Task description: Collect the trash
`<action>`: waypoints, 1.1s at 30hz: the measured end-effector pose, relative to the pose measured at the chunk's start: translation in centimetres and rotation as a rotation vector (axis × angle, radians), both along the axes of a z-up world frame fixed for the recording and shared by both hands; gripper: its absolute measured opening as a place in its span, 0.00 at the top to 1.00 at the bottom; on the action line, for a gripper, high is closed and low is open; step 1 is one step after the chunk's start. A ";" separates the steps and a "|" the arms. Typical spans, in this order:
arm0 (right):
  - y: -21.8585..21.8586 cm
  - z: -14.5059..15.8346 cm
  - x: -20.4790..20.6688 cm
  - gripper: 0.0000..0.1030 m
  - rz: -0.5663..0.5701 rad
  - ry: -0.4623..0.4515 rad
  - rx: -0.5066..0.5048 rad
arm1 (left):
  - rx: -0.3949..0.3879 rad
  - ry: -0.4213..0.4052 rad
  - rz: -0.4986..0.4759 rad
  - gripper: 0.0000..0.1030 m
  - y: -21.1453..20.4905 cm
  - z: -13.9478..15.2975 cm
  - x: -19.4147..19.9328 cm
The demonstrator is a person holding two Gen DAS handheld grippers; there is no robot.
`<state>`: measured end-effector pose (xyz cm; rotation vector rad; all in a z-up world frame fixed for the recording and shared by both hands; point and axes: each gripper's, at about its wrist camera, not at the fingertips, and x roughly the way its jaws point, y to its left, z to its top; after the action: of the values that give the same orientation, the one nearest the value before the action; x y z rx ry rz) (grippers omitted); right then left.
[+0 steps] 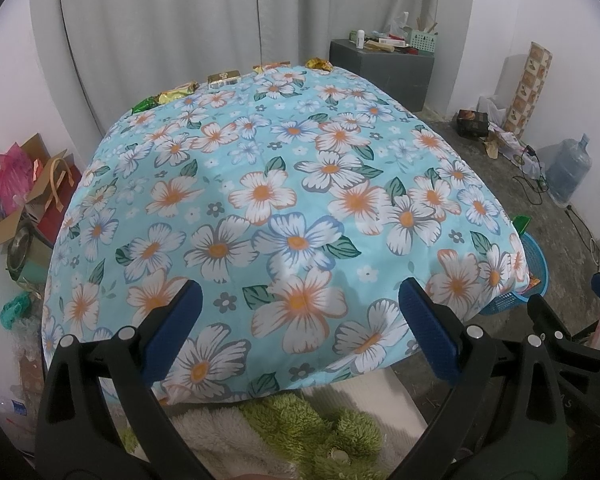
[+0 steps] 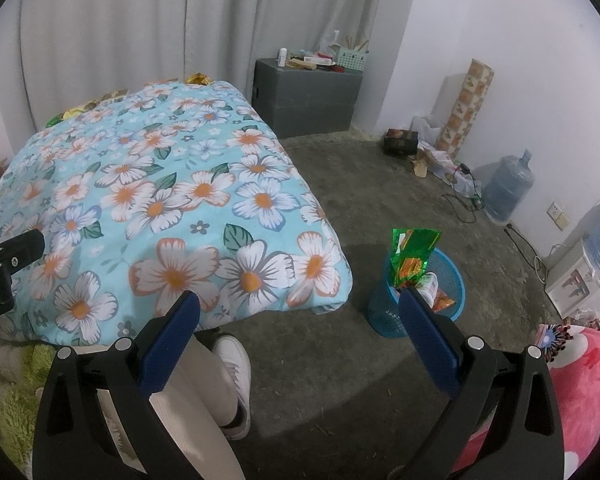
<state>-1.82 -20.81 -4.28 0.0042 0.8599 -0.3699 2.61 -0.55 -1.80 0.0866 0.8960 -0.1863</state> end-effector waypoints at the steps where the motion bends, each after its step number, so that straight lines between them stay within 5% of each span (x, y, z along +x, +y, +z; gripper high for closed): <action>1: 0.1 0.0 0.1 0.06 0.000 0.001 0.000 | 0.000 0.001 0.000 0.08 0.0 0.0 0.0; 33: 0.1 -0.1 0.2 0.06 0.004 0.000 0.008 | 0.000 0.001 0.000 0.08 0.1 -0.1 -0.1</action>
<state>-1.61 -20.68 -4.40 0.0097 0.8614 -0.3626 2.53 -0.46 -1.91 0.0866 0.8973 -0.1858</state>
